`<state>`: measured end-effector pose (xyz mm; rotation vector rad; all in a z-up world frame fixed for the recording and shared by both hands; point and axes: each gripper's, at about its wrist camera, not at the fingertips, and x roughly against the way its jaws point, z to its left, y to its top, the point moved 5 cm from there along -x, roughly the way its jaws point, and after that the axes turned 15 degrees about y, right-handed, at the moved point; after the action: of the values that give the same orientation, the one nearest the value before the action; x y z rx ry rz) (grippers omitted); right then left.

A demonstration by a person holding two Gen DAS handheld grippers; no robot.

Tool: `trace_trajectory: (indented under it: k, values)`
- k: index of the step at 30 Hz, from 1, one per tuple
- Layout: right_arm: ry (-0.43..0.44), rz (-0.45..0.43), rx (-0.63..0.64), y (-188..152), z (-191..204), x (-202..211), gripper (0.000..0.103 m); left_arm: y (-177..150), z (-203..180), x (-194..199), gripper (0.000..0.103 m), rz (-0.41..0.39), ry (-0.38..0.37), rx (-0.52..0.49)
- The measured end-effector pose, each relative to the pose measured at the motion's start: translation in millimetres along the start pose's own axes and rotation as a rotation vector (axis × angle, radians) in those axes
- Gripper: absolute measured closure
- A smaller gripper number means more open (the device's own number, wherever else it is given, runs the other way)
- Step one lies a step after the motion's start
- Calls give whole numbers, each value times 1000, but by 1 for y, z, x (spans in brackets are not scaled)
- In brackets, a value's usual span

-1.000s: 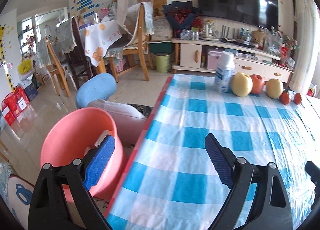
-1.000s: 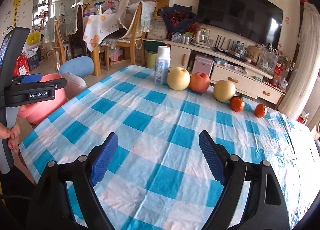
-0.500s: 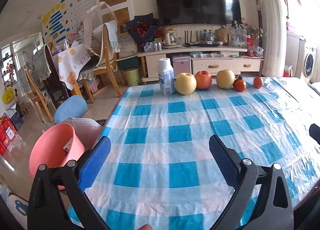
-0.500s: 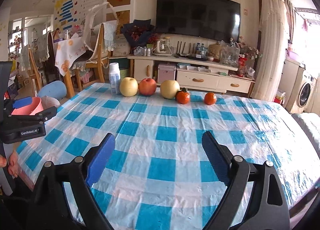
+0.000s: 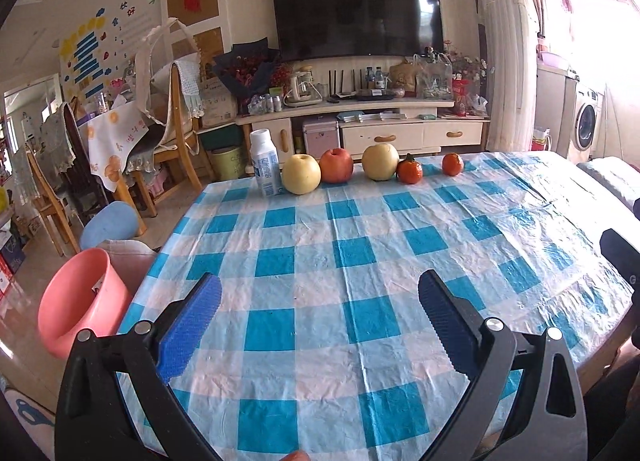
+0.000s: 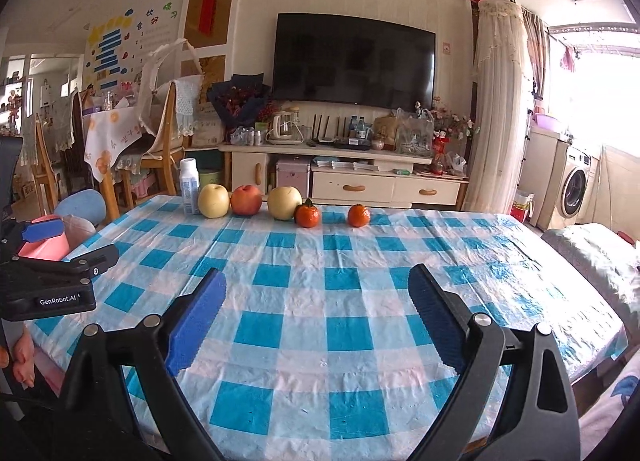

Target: Collect trash

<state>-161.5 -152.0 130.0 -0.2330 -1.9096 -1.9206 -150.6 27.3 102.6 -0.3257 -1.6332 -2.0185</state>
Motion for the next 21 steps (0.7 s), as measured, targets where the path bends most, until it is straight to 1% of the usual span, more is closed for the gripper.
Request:
trace_trajectory:
  k: [7, 11, 16, 21]
  values:
    - [-19, -31, -10, -1, -8, 13, 10, 4, -7, 15, 5, -24, -3, 6]
    - [-23, -49, 8, 0, -6, 18, 10, 6, -7, 20, 5, -44, 8, 9]
    - [-18, -63, 42, 0, 1, 20, 10, 7, -7, 19, 5, -46, 0, 18]
    - [-14, -54, 48, -2, 2, 16, 10, 6, -10, 18, 5, -48, -8, 11]
